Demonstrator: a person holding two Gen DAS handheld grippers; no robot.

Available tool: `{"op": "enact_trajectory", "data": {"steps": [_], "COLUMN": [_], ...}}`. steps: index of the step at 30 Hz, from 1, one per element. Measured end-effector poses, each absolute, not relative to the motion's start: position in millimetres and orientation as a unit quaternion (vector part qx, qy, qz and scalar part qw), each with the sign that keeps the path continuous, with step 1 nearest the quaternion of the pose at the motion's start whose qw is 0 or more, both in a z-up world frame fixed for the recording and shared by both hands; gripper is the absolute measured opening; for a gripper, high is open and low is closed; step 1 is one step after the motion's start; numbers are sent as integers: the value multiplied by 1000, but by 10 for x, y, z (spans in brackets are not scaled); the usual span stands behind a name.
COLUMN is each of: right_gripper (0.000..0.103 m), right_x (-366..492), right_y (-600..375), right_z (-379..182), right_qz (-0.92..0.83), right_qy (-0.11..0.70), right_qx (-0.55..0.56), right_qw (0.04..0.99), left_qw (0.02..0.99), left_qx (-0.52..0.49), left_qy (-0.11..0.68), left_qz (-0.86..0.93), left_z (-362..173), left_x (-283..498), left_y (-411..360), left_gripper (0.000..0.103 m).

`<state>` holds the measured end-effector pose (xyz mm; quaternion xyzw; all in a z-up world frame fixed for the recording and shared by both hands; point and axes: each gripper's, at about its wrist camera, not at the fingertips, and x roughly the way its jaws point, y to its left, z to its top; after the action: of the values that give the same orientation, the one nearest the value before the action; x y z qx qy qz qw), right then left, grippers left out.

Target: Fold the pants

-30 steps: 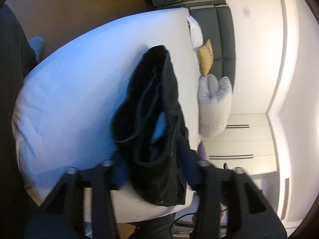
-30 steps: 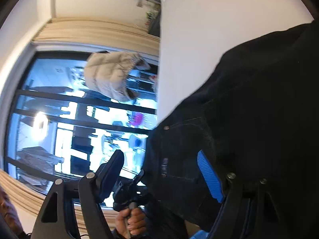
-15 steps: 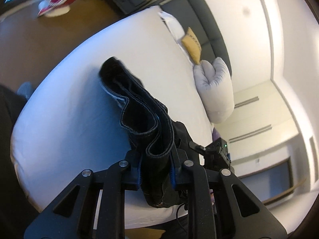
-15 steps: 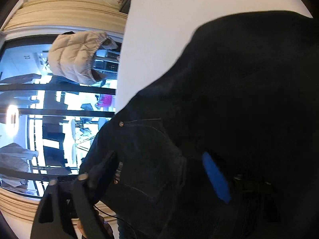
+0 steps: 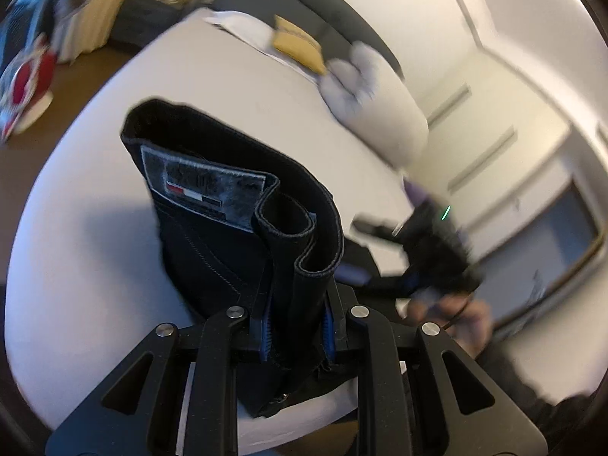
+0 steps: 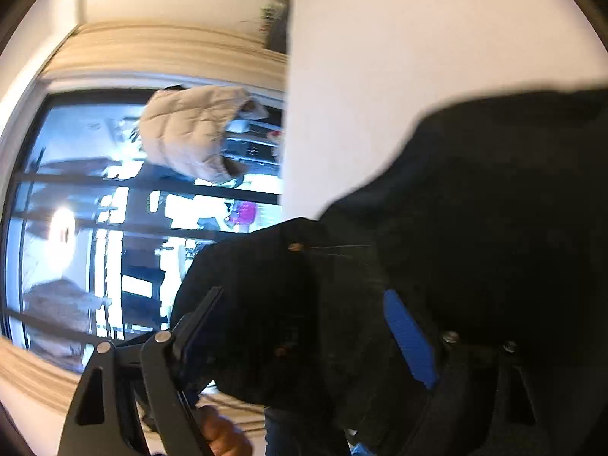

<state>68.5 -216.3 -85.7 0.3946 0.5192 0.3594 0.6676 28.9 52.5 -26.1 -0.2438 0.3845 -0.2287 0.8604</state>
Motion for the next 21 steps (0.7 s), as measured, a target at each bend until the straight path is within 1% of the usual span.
{"op": "enact_trajectory", "data": {"steps": [3, 5, 7, 10, 14, 17, 18, 21], "right_gripper": [87, 90, 97, 97, 97, 96, 96, 95], "right_x": [631, 598, 534, 484, 500, 578, 602, 666], "right_y": [-2245, -2302, -2331, -2333, -2437, -2488, -2510, -2517], "right_z": [-571, -416, -291, -233, -469, -732, -804, -945], "right_qz": [378, 385, 381, 381, 337, 304, 298, 296], "right_qy": [508, 498, 490, 496, 533, 563, 566, 568], "right_qx": [378, 368, 355, 322, 298, 312, 321, 342], "right_qw": [676, 685, 699, 711, 716, 702, 699, 688], "left_qw": [867, 866, 865, 858, 852, 854, 854, 855], "left_qx": [-167, -124, -78, -40, -10, 9, 12, 27], "left_qy": [398, 407, 414, 427, 435, 433, 432, 429], "left_qz": [-249, -261, -273, -284, -292, -290, -290, -290], "left_z": [-262, -322, -363, -468, -583, -660, -763, -809], "left_x": [367, 375, 385, 432, 479, 479, 374, 346], "left_y": [-27, -388, -707, -1060, -1349, -1452, -1344, -1425], "left_gripper": [18, 18, 18, 18, 18, 18, 18, 18]}}
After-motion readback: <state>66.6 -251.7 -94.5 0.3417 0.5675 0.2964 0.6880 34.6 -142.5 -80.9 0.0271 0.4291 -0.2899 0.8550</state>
